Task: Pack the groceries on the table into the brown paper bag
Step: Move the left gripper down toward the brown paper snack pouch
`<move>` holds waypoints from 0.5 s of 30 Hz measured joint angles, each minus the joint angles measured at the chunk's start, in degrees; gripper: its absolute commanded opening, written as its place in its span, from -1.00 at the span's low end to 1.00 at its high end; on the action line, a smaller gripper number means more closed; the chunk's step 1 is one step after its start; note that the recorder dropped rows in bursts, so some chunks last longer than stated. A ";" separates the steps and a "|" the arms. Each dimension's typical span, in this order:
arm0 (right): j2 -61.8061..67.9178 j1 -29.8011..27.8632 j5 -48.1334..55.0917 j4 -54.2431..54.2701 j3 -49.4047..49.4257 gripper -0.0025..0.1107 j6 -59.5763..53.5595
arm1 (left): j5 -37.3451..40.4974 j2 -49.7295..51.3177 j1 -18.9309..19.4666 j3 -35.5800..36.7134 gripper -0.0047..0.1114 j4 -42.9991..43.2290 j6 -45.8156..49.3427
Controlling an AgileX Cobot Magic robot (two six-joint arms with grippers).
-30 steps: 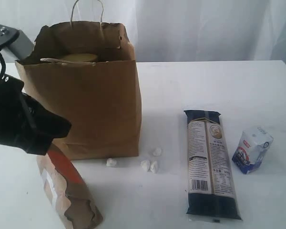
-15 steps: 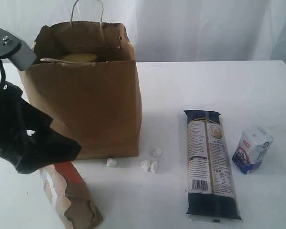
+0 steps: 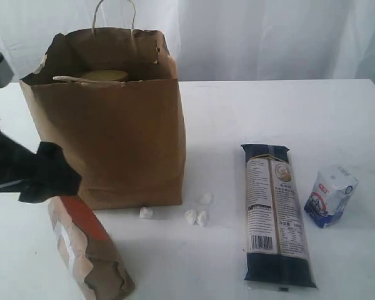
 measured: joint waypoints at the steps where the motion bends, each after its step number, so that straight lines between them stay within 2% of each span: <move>1: 0.00 0.00 0.00 0.00 0.00 -0.96 0.00 | 1.34 0.00 0.00 0.00 0.89 3.44 -3.56; 4: 0.00 0.00 0.00 0.00 0.00 -0.96 0.00 | 5.24 0.00 0.00 0.00 0.89 9.98 -11.02; 7: 0.00 0.00 0.00 0.00 0.00 -0.96 0.00 | 5.96 0.24 0.00 0.00 0.89 9.55 -14.61; 15: 0.00 0.00 0.00 0.00 0.00 -0.96 0.00 | -4.29 3.02 0.00 0.00 0.89 1.07 -16.15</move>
